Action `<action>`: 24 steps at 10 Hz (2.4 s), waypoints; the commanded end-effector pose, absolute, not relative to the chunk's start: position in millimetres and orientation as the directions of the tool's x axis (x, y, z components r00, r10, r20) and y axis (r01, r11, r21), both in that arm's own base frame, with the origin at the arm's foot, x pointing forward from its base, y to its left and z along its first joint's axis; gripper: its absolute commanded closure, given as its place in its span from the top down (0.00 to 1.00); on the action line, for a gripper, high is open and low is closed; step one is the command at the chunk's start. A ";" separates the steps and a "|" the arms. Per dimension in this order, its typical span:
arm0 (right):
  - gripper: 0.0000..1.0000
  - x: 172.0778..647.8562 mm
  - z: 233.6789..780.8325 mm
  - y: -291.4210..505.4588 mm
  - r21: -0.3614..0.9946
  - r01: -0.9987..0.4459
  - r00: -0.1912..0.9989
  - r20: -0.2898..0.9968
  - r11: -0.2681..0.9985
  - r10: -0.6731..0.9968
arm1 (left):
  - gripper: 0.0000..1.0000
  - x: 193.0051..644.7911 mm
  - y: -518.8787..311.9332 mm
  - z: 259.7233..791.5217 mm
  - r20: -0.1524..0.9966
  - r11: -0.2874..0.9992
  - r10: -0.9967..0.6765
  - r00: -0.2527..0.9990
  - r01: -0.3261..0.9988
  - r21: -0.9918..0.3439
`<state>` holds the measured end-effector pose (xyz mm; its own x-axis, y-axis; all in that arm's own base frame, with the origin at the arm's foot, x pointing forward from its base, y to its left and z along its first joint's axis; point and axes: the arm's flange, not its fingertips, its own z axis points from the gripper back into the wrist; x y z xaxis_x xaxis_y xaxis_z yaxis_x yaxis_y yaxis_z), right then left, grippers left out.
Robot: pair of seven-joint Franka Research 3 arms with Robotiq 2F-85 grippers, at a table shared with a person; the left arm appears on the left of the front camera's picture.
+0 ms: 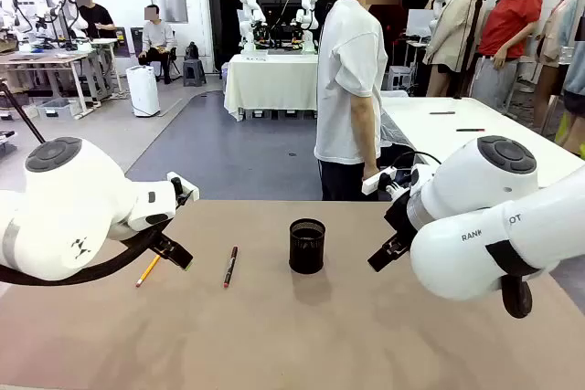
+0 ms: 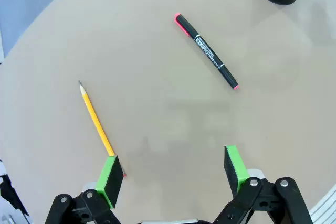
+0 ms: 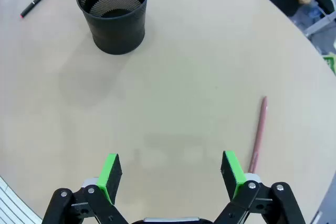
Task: Place the pens into the pen holder.
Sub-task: Pick up a writing instrument from the table and place it into the Pen holder.
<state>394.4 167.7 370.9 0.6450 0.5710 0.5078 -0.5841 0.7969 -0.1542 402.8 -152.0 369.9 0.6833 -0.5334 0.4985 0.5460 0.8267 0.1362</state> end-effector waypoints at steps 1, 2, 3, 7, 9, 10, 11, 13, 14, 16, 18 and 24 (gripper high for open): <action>1.00 394.4 371.0 167.7 -0.154 -0.584 0.645 0.508 0.797 0.571 | 1.00 402.8 -152.1 370.1 0.499 0.827 -0.533 0.683 0.546 0.136; 1.00 394.4 371.0 167.7 -0.154 -0.584 0.645 0.508 0.797 0.571 | 1.00 402.8 -152.1 370.1 0.499 0.827 -0.533 0.683 0.546 0.136; 1.00 394.4 371.0 167.7 -0.154 -0.584 0.645 0.508 0.797 0.571 | 1.00 402.8 -152.1 370.1 0.499 0.827 -0.533 0.683 0.546 0.136; 1.00 394.4 371.0 167.7 -0.154 -0.584 0.645 0.508 0.797 0.571 | 1.00 402.8 -152.1 370.1 0.499 0.827 -0.533 0.683 0.546 0.136; 1.00 394.4 371.0 167.7 -0.154 -0.584 0.645 0.508 0.797 0.571 | 1.00 402.8 -152.1 370.1 0.499 0.827 -0.533 0.683 0.546 0.136; 1.00 394.4 371.0 167.7 -0.154 -0.584 0.645 0.508 0.797 0.571 | 1.00 402.8 -152.1 370.1 0.499 0.827 -0.533 0.683 0.546 0.136; 1.00 394.4 371.0 167.7 -0.154 -0.584 0.645 0.508 0.797 0.571 | 1.00 402.8 -152.1 370.1 0.499 0.827 -0.533 0.683 0.546 0.136; 1.00 394.4 371.0 167.7 -0.154 -0.584 0.645 0.508 0.797 0.571 | 1.00 402.8 -152.1 370.1 0.499 0.827 -0.533 0.683 0.546 0.136; 1.00 394.4 371.0 167.7 -0.154 -0.584 0.645 0.508 0.797 0.571 | 1.00 402.8 -152.1 370.1 0.499 0.827 -0.533 0.683 0.546 0.136; 1.00 394.4 371.0 167.7 -0.154 -0.584 0.645 0.508 0.797 0.571 | 1.00 402.8 -152.1 370.1 0.499 0.827 -0.533 0.683 0.546 0.136; 1.00 394.4 371.0 167.7 -0.154 -0.584 0.645 0.508 0.797 0.571 | 1.00 402.8 -152.1 370.1 0.499 0.827 -0.533 0.683 0.546 0.136; 1.00 388.7 376.1 170.5 0.023 -0.647 0.684 0.459 0.762 0.567 | 1.00 398.9 -158.9 389.9 0.443 0.777 -0.561 0.700 0.630 -0.012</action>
